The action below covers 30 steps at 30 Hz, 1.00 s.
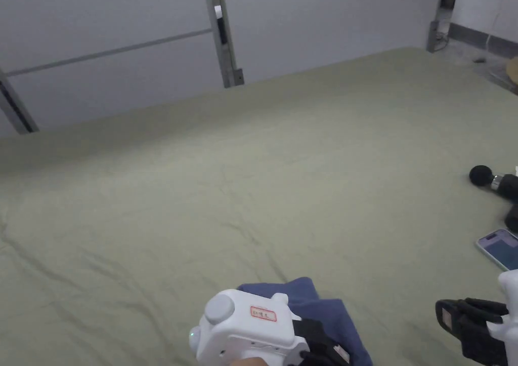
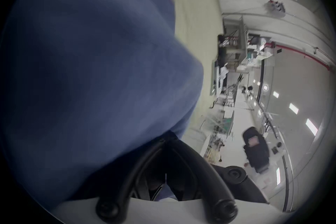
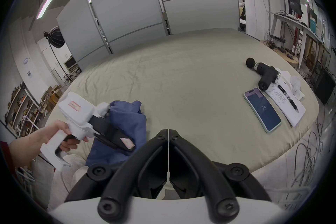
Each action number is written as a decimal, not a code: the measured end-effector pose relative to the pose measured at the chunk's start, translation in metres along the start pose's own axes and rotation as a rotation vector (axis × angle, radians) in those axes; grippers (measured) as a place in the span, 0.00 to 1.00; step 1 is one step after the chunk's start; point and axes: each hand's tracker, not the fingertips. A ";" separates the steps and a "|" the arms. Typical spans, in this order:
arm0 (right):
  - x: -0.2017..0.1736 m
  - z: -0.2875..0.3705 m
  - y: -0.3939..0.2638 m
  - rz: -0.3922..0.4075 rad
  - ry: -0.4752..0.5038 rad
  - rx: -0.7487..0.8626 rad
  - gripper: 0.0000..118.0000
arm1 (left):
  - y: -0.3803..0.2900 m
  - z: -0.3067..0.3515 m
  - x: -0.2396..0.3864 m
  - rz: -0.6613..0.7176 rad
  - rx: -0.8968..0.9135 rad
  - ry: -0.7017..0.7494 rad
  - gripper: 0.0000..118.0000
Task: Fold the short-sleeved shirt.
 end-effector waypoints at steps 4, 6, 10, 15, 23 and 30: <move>0.006 0.002 -0.001 -0.008 -0.020 -0.021 0.02 | 0.012 -0.026 0.009 -0.047 -0.036 0.023 0.00; 0.006 0.000 -0.001 -0.007 -0.026 -0.030 0.02 | 0.004 -0.017 0.011 -0.010 -0.026 -0.047 0.00; 0.003 -0.028 0.002 -0.079 0.095 -0.095 0.02 | -0.023 0.041 0.011 -0.062 0.069 -0.149 0.00; -0.020 -0.112 0.006 -0.270 0.505 -0.258 0.02 | -0.048 0.135 -0.016 -0.047 0.282 -0.139 0.00; 0.000 -0.235 -0.022 -0.581 0.718 -0.628 0.02 | -0.058 0.181 -0.067 0.049 0.322 -0.066 0.00; 0.006 -0.225 -0.023 -0.475 0.670 -0.622 0.02 | -0.033 0.146 -0.075 0.028 0.246 -0.101 0.00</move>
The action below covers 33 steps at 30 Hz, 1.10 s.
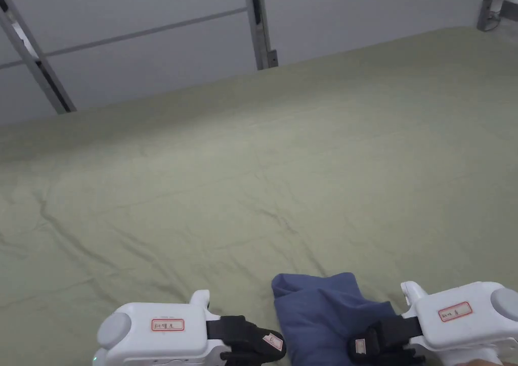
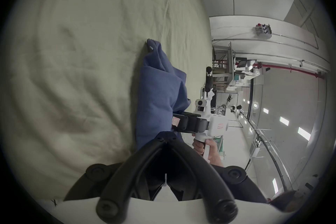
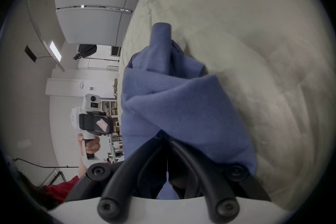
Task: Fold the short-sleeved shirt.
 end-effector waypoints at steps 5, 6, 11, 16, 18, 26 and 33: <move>0.012 0.009 -0.004 -0.035 0.021 0.016 0.02 | 0.005 -0.040 -0.015 0.000 0.010 0.104 1.00; 0.014 0.010 -0.005 -0.046 0.024 0.023 0.02 | 0.006 -0.046 -0.014 -0.011 0.053 0.040 1.00; 0.025 0.015 -0.014 -0.096 0.072 0.062 0.02 | 0.009 -0.075 -0.001 -0.044 -0.072 0.032 1.00; 0.029 0.017 -0.020 -0.119 0.092 0.093 0.02 | 0.003 -0.112 0.022 -0.090 -0.087 0.004 1.00; 0.032 0.018 -0.020 -0.144 0.101 0.101 0.02 | 0.001 -0.118 0.027 -0.132 -0.093 0.009 1.00; 0.017 0.022 -0.022 -0.175 0.075 0.106 0.02 | 0.009 -0.090 -0.008 0.002 -0.114 -0.055 0.34; -0.019 0.010 -0.029 -0.134 0.073 0.087 0.02 | 0.024 -0.037 -0.050 0.072 -0.192 -0.267 0.34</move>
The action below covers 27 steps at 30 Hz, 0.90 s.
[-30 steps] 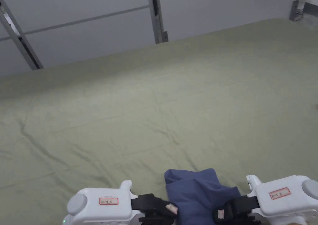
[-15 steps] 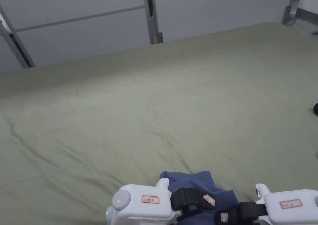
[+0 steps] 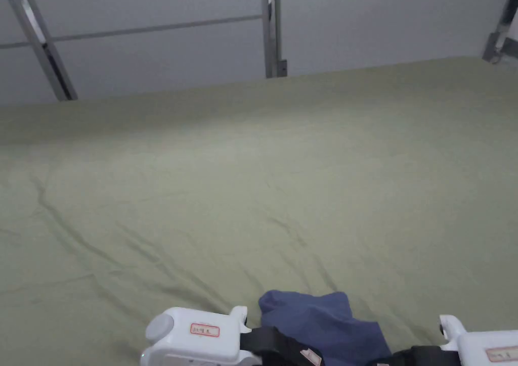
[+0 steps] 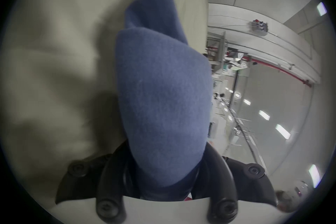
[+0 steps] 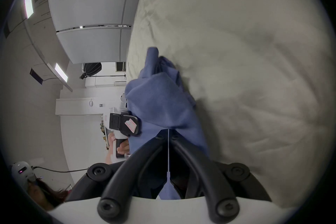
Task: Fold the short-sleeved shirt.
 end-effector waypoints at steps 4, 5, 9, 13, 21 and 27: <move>-0.030 -0.016 -0.009 0.029 0.093 -0.024 0.02 | 0.004 0.126 -0.016 -0.076 -0.025 0.038 0.34; -0.036 -0.022 -0.008 0.040 0.104 -0.027 0.02 | 0.002 0.166 -0.019 -0.122 -0.015 0.106 0.34; -0.040 -0.052 0.013 0.078 0.087 -0.022 0.02 | -0.006 0.322 -0.030 -0.060 -0.026 0.421 0.34; -0.048 -0.081 0.026 0.074 0.091 -0.021 0.02 | -0.040 0.433 -0.019 0.041 0.068 0.564 0.34; -0.042 -0.111 0.035 -0.021 0.104 0.004 0.02 | -0.097 0.508 -0.045 0.293 0.208 0.667 0.35; -0.060 -0.098 0.031 0.005 0.084 0.001 0.02 | -0.118 0.469 -0.106 0.355 0.137 0.937 1.00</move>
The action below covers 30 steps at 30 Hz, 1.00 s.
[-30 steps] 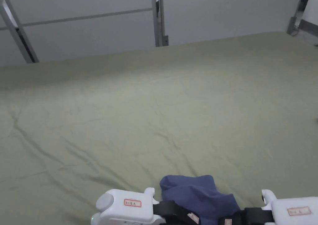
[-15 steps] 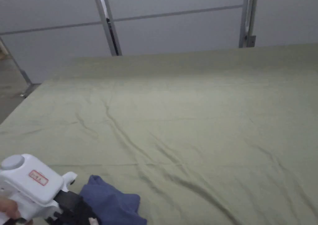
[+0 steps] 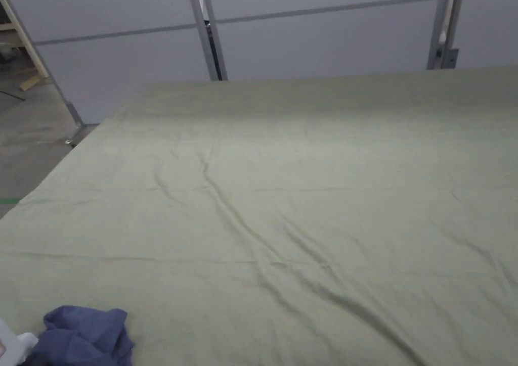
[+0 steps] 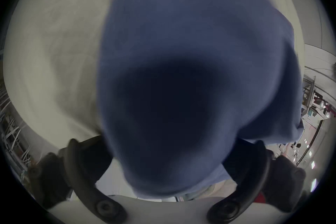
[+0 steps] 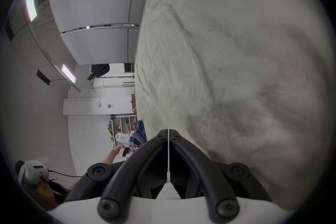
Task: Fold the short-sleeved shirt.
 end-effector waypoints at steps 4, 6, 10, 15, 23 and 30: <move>-0.017 0.022 -0.001 0.053 -0.012 0.012 0.02 | -0.018 0.018 0.009 0.010 0.145 0.002 1.00; -0.030 0.033 -0.004 0.076 -0.004 0.036 0.02 | -0.032 0.041 0.022 0.003 0.262 0.033 1.00; -0.074 0.061 -0.005 0.249 -0.082 0.126 0.02 | -0.076 0.112 0.064 -0.033 0.653 0.069 1.00; -0.166 0.099 -0.005 0.556 -0.296 0.322 0.02 | -0.191 0.203 0.156 -0.100 1.515 -0.071 1.00; -0.354 0.162 -0.103 1.062 -0.433 0.888 0.02 | -0.308 0.252 0.320 -0.108 1.994 0.193 1.00; -0.427 0.210 -0.174 1.259 -0.499 1.146 0.02 | -0.355 0.281 0.370 -0.273 1.992 0.079 1.00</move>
